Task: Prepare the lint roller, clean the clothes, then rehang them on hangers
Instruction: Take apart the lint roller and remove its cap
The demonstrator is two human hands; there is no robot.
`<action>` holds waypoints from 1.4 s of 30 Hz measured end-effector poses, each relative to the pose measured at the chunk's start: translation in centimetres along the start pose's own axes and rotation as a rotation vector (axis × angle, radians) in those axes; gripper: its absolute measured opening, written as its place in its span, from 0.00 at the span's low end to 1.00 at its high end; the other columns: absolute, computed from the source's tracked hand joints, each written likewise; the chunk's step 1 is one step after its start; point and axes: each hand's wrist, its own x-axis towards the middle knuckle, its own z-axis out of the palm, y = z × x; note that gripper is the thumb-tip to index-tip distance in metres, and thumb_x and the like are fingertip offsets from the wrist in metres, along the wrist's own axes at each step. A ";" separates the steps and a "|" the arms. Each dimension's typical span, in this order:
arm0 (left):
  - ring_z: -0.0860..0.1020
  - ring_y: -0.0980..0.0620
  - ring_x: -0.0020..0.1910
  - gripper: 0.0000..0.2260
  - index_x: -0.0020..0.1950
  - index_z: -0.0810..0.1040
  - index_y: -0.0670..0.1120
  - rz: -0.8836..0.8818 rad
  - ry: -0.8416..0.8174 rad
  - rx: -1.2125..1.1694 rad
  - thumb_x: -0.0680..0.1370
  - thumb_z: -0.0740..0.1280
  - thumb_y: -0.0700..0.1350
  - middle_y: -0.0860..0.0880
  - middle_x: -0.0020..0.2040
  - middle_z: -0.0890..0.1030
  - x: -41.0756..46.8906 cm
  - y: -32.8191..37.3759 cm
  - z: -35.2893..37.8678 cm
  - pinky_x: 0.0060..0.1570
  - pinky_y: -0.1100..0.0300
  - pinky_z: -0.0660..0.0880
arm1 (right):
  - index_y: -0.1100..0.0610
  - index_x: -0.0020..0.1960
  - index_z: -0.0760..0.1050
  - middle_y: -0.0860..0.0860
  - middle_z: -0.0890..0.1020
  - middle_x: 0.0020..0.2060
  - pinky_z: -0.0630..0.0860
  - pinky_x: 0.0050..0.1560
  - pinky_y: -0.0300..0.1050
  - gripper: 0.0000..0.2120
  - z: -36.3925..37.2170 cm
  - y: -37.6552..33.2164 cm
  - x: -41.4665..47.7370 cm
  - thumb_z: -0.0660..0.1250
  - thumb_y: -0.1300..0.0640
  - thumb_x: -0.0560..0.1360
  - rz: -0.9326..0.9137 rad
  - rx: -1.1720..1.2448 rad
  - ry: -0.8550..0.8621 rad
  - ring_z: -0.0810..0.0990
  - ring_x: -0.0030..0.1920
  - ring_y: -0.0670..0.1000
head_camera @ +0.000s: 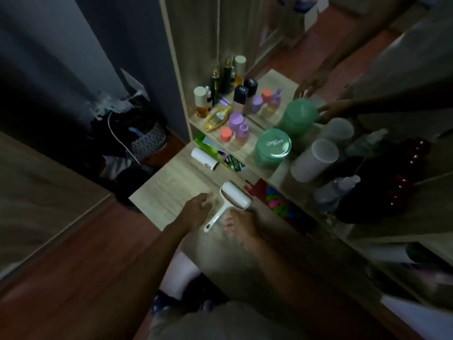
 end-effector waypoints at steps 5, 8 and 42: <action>0.77 0.43 0.61 0.17 0.72 0.71 0.43 -0.036 -0.063 -0.008 0.84 0.59 0.44 0.42 0.67 0.78 0.0 0.0 1.7 0.49 0.66 0.69 | 0.63 0.50 0.80 0.55 0.85 0.42 0.80 0.37 0.41 0.21 0.8 1.0 1.6 0.66 0.43 0.79 0.195 0.248 -0.012 0.86 0.47 0.53; 0.78 0.48 0.58 0.16 0.71 0.72 0.43 0.002 -0.051 -0.003 0.84 0.60 0.47 0.45 0.64 0.79 -0.2 0.4 1.2 0.48 0.69 0.70 | 0.62 0.49 0.78 0.55 0.84 0.42 0.79 0.44 0.47 0.18 1.0 -0.5 2.1 0.67 0.45 0.79 0.238 0.387 -0.001 0.83 0.46 0.52; 0.82 0.50 0.46 0.10 0.59 0.65 0.61 -0.036 0.326 -0.189 0.81 0.62 0.59 0.53 0.48 0.81 -6.4 1.2 0.0 0.48 0.52 0.79 | 0.59 0.59 0.78 0.59 0.83 0.46 0.79 0.48 0.53 0.13 1.3 -4.6 -2.9 0.60 0.54 0.82 -0.742 -1.171 -0.268 0.82 0.47 0.58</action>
